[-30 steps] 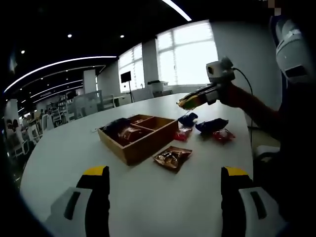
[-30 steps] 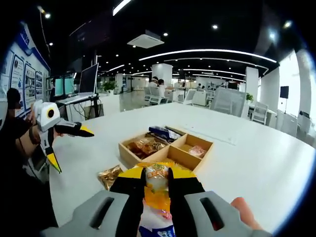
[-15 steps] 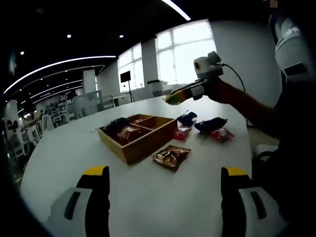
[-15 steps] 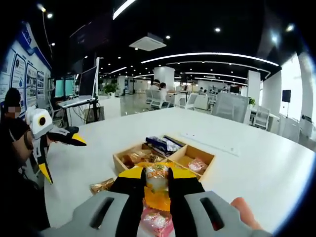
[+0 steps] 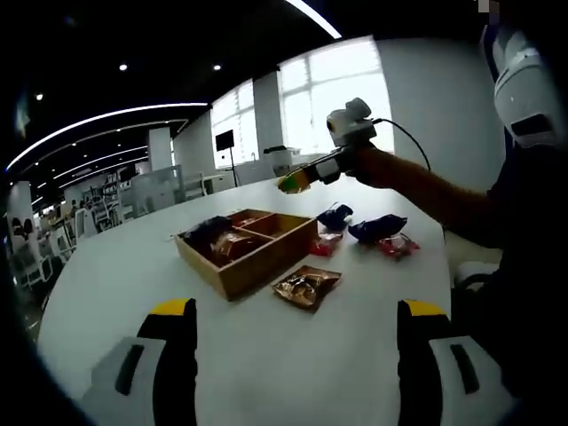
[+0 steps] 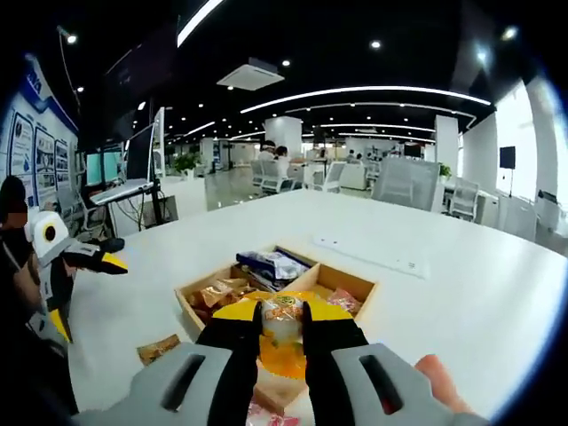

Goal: Pick up the scattered marshmallows, QQ candies, Oreo cookies, and mixed nuts on the table and sort them into separate containers

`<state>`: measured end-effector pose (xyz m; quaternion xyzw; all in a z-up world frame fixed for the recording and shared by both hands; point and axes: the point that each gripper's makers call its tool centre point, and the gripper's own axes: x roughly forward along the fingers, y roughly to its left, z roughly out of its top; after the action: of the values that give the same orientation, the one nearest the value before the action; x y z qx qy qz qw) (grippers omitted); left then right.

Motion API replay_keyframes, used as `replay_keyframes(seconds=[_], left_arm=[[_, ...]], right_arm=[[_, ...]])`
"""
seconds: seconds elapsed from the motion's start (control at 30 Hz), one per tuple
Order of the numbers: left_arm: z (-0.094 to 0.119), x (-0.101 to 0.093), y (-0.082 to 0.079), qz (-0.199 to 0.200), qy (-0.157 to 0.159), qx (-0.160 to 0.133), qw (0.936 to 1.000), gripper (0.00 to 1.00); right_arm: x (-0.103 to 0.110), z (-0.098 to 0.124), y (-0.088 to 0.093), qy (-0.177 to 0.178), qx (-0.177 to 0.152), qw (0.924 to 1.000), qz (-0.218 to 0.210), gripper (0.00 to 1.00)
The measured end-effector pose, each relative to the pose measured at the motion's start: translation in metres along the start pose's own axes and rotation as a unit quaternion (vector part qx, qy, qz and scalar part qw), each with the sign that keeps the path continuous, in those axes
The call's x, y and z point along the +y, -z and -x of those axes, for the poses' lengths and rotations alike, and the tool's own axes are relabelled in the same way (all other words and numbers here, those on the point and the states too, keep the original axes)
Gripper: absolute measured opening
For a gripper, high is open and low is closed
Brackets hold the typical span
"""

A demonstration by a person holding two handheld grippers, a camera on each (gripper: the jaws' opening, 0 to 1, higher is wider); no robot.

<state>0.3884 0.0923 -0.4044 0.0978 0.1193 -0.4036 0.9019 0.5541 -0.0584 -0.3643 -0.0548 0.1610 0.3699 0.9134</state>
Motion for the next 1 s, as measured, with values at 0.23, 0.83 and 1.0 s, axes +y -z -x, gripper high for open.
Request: replay_keyframes(seconds=[0.23,0.83,1.0], left_arm=[[0.001,0.001,-0.002,-0.003,-0.007,-0.004,1.0,0.97],[0.001,-0.001,-0.004,-0.003,-0.01,-0.008,0.9999,0.97],[0.002,-0.003,-0.004,-0.003,-0.005,-0.01,0.9999,0.97]], right_arm=[[-0.009,-0.006,0.002,0.022,0.005,0.9997,0.005,0.15],[-0.026,-0.039,-0.005,0.049,0.023,0.9982,0.027,0.15],[-0.027,-0.052,-0.001,0.053,0.036,0.9964,0.056,0.15]])
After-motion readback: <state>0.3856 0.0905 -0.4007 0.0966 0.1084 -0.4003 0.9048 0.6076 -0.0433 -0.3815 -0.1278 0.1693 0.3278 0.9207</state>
